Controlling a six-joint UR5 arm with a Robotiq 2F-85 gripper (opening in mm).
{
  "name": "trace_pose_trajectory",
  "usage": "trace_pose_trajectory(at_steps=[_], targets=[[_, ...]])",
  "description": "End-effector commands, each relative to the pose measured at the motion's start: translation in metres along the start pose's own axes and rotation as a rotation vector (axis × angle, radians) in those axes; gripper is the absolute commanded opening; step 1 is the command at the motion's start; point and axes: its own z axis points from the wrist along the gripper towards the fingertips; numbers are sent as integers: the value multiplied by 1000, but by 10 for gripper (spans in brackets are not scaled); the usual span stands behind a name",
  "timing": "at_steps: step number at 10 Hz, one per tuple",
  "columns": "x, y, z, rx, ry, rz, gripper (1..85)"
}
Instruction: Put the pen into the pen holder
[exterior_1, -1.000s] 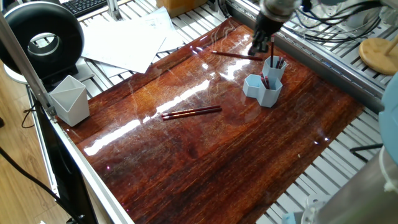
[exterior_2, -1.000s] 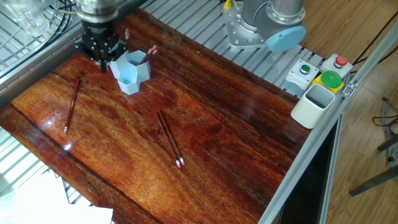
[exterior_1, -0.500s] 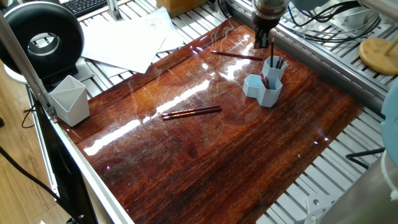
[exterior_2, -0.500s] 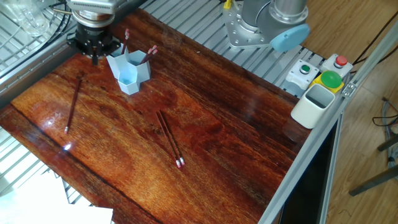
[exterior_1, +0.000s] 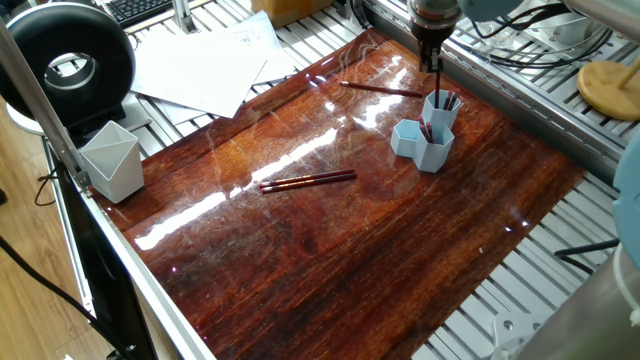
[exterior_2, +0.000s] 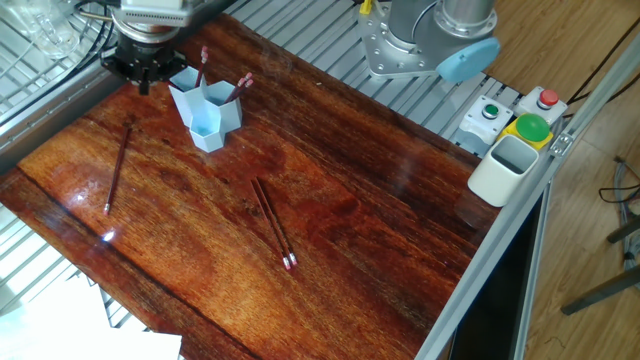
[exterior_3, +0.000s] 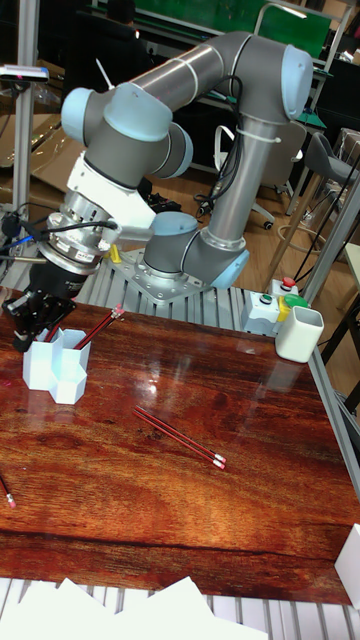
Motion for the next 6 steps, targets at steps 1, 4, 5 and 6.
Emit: trace_pose_trajectory(at_steps=[1,4,5,6], targets=[[23,-4,-2,13,87,24,10],[-18,-4,4,27,157,-8,10],[-41,-8,8,56,121,-60,10],[-61,-6,7,63,86,-89,10]])
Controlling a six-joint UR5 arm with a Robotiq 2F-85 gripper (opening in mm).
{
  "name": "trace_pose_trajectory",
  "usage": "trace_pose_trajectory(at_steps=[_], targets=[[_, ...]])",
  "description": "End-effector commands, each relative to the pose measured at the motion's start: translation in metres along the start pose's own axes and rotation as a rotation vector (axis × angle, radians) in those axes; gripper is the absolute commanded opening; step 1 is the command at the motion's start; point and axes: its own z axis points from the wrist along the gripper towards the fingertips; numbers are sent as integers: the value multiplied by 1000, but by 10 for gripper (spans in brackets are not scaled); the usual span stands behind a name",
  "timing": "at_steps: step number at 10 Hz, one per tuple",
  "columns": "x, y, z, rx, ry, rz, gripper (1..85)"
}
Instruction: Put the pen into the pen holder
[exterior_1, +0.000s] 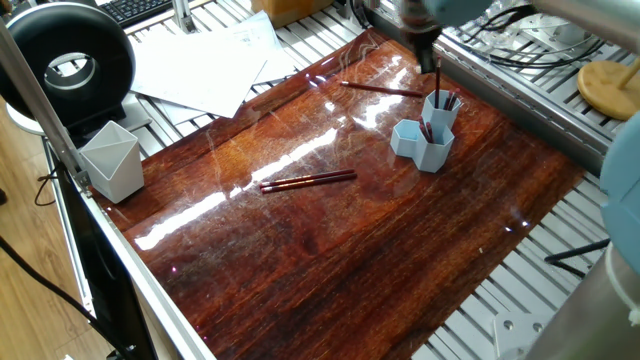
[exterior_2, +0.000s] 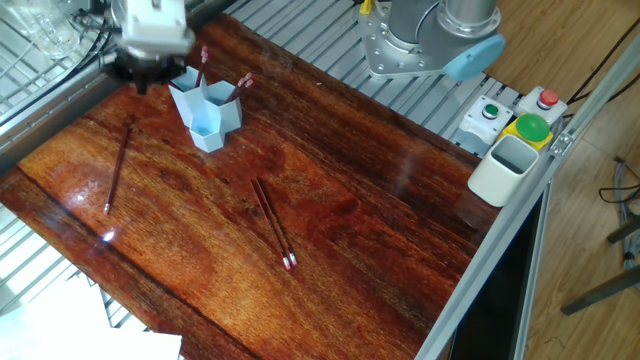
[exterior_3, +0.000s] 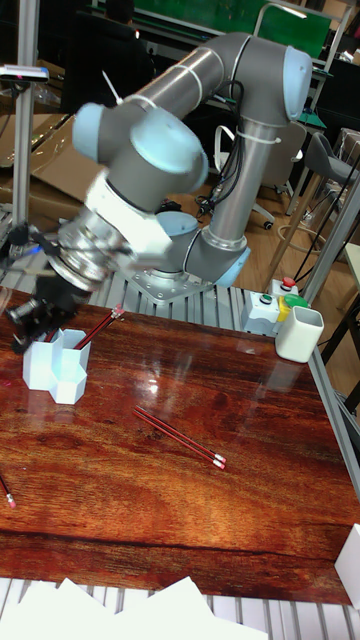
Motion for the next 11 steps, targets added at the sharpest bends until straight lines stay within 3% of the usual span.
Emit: trace_pose_trajectory(at_steps=[1,3,4,5,6,8,10,11], targets=[[-54,6,-8,11,-62,-61,10],[-56,0,-11,31,-73,-77,10],[-55,5,-13,16,-68,-56,10],[-54,19,-13,-43,-65,26,10],[-42,23,-13,-56,-18,102,10],[-11,37,-15,-97,115,261,10],[-14,54,-17,-160,123,377,10],[-19,57,-18,-174,103,357,10]])
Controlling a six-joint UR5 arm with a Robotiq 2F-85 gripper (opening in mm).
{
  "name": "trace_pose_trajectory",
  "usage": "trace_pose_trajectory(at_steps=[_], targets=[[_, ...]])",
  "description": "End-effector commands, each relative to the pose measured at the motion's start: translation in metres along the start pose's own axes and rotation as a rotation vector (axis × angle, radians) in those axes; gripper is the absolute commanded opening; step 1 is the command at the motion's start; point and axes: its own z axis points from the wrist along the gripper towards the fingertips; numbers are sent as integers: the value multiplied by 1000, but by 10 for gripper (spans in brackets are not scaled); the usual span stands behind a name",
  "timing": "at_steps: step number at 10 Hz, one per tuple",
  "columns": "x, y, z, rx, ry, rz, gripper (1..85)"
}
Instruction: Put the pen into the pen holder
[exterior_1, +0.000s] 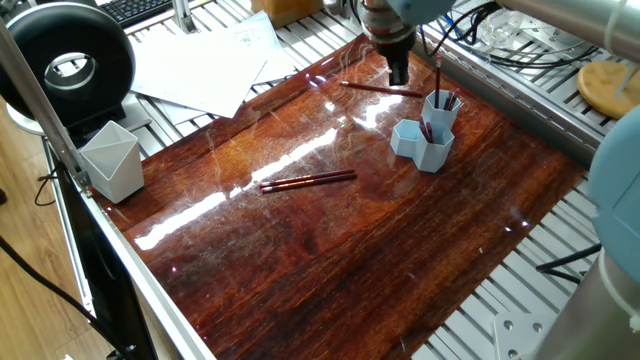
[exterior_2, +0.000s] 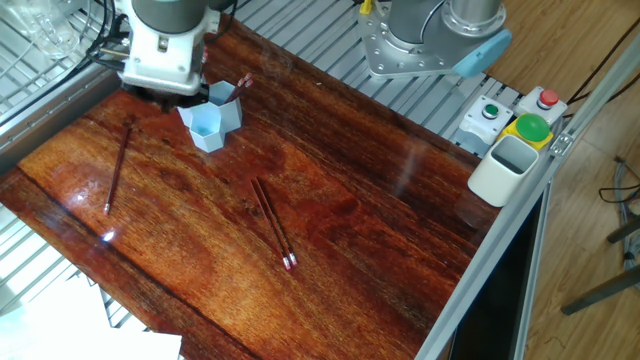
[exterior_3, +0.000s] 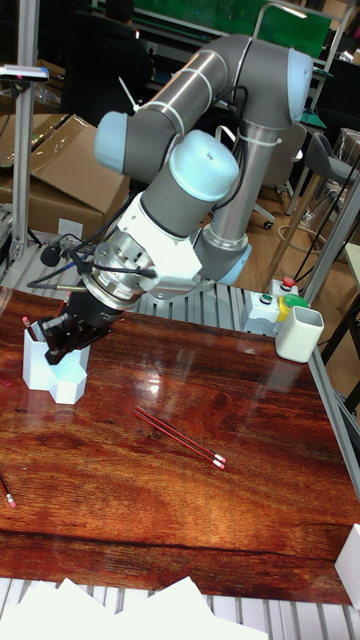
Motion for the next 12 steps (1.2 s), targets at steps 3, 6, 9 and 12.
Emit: trace_pose_trajectory(at_steps=[3,6,9,12], targets=[[-29,8,6,-107,-110,-187,10],[-36,-61,32,24,-183,-351,10],[-35,-50,41,-19,-223,-360,10],[27,-47,47,-66,24,39,10]])
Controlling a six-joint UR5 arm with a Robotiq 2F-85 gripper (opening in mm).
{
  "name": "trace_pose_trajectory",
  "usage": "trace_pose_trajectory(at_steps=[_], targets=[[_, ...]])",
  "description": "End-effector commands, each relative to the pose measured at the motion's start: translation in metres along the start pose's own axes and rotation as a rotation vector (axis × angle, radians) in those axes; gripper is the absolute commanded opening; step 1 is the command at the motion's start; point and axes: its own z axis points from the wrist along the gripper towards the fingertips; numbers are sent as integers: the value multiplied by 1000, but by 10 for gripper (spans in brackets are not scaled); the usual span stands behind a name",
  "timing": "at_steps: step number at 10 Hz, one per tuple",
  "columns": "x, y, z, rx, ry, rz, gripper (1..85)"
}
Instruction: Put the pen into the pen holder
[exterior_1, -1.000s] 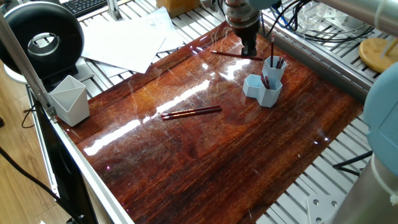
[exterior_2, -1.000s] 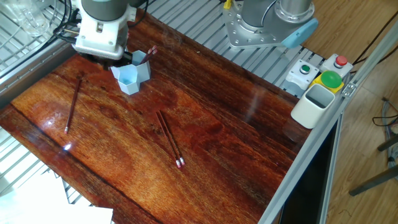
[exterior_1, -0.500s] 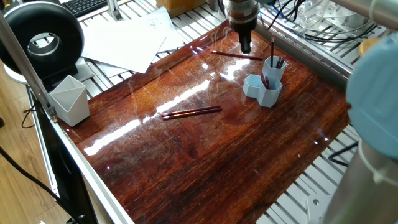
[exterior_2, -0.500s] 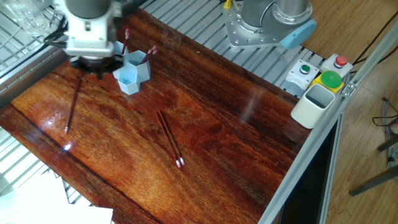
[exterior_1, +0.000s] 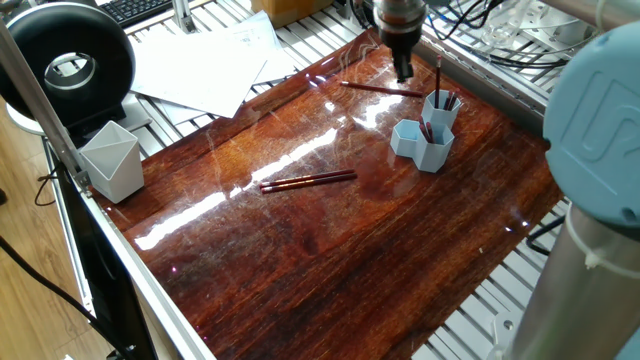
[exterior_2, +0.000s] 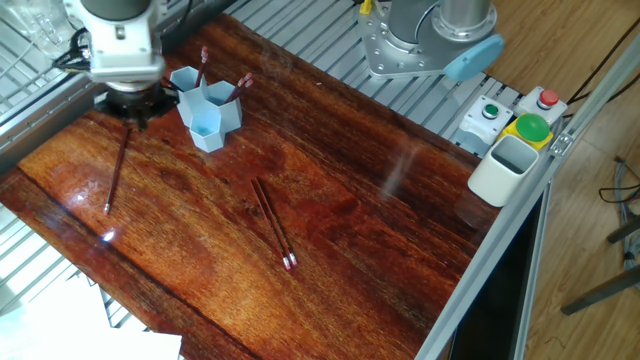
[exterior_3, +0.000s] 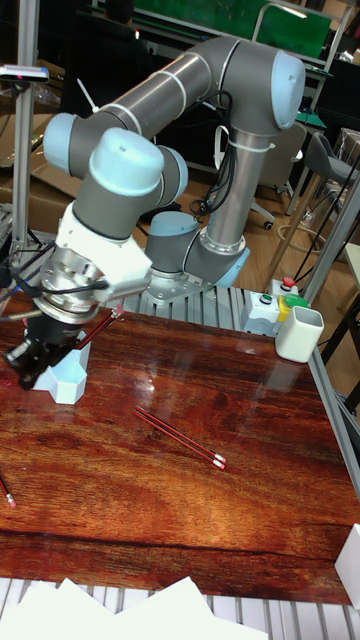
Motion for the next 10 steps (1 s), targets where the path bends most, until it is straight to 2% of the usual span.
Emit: trace_pose_trajectory(at_steps=[1,2,3,4,5,6,7,8,10], targets=[[34,-3,1,17,111,276,10],[33,-5,1,24,105,305,10],[31,-4,1,15,100,264,10],[20,6,2,-31,63,189,10],[10,4,4,-68,37,125,10],[-1,-17,8,-92,25,79,10],[-4,-27,10,-91,17,59,10],[-5,-42,14,-71,1,26,10],[-11,-69,17,-32,-58,-71,10]])
